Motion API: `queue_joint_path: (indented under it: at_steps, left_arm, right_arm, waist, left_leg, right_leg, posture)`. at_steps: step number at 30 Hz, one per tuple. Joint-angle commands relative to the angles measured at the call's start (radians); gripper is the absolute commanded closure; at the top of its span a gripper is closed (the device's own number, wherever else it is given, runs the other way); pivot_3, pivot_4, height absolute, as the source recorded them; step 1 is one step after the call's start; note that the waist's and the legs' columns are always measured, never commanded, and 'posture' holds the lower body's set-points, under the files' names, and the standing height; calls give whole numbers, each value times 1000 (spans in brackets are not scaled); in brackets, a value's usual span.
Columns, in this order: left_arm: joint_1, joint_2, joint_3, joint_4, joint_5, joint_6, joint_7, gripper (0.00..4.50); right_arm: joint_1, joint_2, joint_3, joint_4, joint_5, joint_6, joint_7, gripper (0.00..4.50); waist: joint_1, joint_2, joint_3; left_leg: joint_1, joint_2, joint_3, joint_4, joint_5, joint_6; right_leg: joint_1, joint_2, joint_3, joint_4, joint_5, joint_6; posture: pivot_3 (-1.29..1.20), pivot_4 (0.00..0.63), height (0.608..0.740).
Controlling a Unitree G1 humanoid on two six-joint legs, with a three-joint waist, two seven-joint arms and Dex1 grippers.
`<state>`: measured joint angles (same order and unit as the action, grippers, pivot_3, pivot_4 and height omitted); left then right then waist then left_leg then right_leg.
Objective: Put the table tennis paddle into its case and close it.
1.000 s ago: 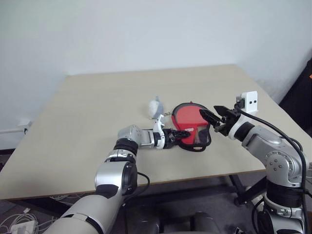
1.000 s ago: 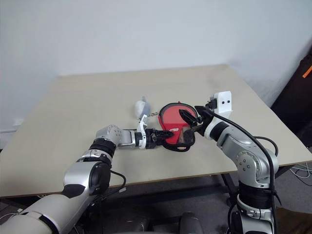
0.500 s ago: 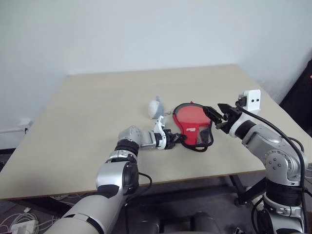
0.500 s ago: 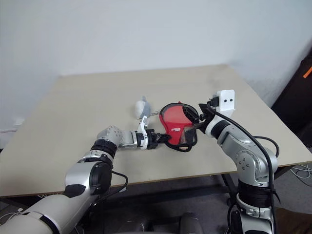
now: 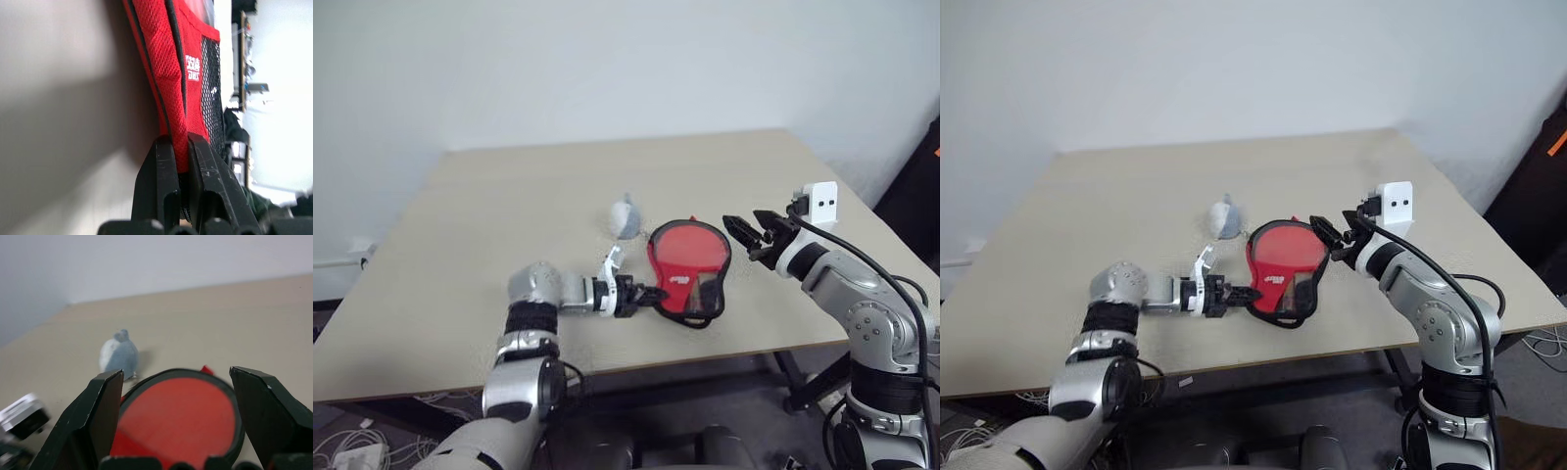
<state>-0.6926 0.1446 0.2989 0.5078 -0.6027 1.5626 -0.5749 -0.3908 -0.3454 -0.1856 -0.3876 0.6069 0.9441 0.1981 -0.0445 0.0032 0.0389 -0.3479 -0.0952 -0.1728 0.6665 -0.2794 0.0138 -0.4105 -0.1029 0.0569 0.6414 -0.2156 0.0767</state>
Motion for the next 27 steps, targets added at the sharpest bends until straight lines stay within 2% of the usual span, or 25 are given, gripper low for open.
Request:
queue_joint_path:
  at_steps: [1,8,13,20,27]
  left_arm:
    - [23,8,-43,-131,-137,52,-9,4461]
    - [81,73,-289,-184,-424,52,9,4461]
    - [71,137,-431,-169,-549,52,67,4461]
    - [97,179,-505,-246,-692,52,172,4461]
    - [151,201,-464,-306,-756,52,236,4461]
  right_arm:
    - [-22,3,-9,-14,-3,-4,-13,729]
    - [-43,3,-5,6,-10,-3,-17,729]
    - [-51,4,-2,11,-16,0,-21,729]
    - [-45,5,0,8,-25,12,-33,729]
    - [-52,5,1,27,-39,19,-36,729]
  waist:
    - [5,0,0]
    - [10,0,0]
    - [10,0,0]
    - [22,0,0]
    - [22,0,0]
  left_leg:
    - [0,0,0,0,0,0]
    - [0,0,1,0,0,0]
    - [0,0,1,0,0,0]
    - [0,0,1,0,0,0]
    - [0,0,1,0,0,0]
  right_leg:
    - [0,0,0,0,0,0]
    - [0,0,0,0,-1,2]
    - [0,0,0,0,-3,4]
    - [0,0,1,0,-3,4]
    - [0,1,1,-1,-3,5]
  posture:
    - [0,0,740]
    - [0,0,740]
    - [0,0,740]
    - [0,0,740]
    - [0,0,740]
